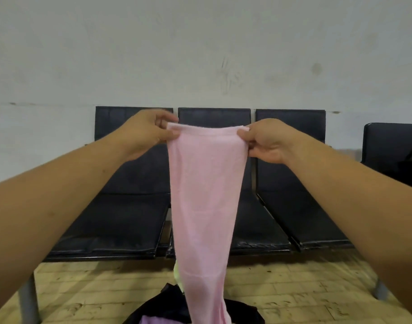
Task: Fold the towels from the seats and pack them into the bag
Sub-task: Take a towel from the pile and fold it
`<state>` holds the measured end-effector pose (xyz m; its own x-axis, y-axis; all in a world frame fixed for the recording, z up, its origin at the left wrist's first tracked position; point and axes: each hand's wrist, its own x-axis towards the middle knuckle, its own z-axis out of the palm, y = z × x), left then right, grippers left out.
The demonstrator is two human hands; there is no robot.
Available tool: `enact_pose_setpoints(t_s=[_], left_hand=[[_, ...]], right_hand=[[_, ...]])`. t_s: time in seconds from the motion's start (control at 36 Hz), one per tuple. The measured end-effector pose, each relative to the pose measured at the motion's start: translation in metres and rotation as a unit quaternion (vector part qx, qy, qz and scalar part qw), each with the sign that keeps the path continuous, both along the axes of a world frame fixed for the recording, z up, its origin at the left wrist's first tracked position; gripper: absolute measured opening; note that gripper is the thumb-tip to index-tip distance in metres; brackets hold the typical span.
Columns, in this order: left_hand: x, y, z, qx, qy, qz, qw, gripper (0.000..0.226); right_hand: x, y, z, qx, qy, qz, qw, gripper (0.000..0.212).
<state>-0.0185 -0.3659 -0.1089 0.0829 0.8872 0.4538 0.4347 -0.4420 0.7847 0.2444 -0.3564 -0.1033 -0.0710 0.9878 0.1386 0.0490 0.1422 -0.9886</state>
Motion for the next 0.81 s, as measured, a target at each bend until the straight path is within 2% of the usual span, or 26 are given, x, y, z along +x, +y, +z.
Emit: enact_pose_setpoints(t_s=[0.06, 0.08, 0.11, 0.17, 0.22, 0.25, 0.33, 0.39, 0.42, 0.58, 0.72, 0.81], left_hand=[[-0.001, 0.0, -0.01, -0.032, 0.062, 0.029, 0.997, 0.017], [-0.001, 0.001, -0.016, -0.051, 0.056, 0.028, 0.997, 0.014], [-0.001, 0.003, -0.022, -0.067, 0.02, 0.012, 0.997, 0.014], [-0.001, 0.006, -0.033, -0.091, -0.129, -0.054, 0.986, 0.019], [0.002, 0.005, -0.044, -0.111, -0.266, -0.124, 0.95, 0.026], [0.004, 0.003, -0.052, -0.13, -0.29, -0.146, 0.937, 0.034], [0.013, -0.004, -0.082, -0.218, -0.22, -0.148, 0.939, 0.06], [0.019, -0.009, -0.101, -0.27, -0.163, -0.163, 0.935, 0.057], [0.021, -0.011, -0.11, -0.286, -0.16, -0.167, 0.93, 0.054], [0.026, -0.018, -0.137, -0.326, -0.328, -0.161, 0.872, 0.052], [0.043, -0.022, -0.135, -0.302, -0.391, -0.179, 0.851, 0.031], [0.052, -0.017, -0.135, -0.289, -0.427, -0.179, 0.838, 0.031]], right_hand=[[-0.002, -0.001, -0.008, 0.034, -0.011, 0.024, 0.999, 0.028], [-0.005, -0.002, -0.012, 0.052, -0.011, 0.04, 0.998, 0.024], [-0.008, -0.004, -0.016, 0.069, -0.006, 0.047, 0.997, 0.023], [-0.016, -0.003, -0.021, 0.095, 0.009, 0.047, 0.994, 0.024], [-0.025, -0.002, -0.024, 0.099, 0.035, 0.037, 0.994, 0.025], [-0.029, -0.001, -0.024, 0.098, 0.055, 0.034, 0.993, 0.024], [-0.037, 0.003, -0.024, 0.088, 0.105, 0.031, 0.99, 0.022], [-0.039, 0.006, -0.025, 0.081, 0.114, 0.019, 0.99, 0.019], [-0.038, 0.01, -0.028, 0.075, 0.112, 0.007, 0.991, 0.019], [-0.026, 0.036, -0.048, -0.027, 0.049, -0.081, 0.995, 0.043], [-0.01, 0.04, -0.09, -0.147, 0.052, 0.003, 0.988, 0.039], [-0.007, 0.041, -0.119, -0.183, 0.126, 0.046, 0.974, 0.037]])
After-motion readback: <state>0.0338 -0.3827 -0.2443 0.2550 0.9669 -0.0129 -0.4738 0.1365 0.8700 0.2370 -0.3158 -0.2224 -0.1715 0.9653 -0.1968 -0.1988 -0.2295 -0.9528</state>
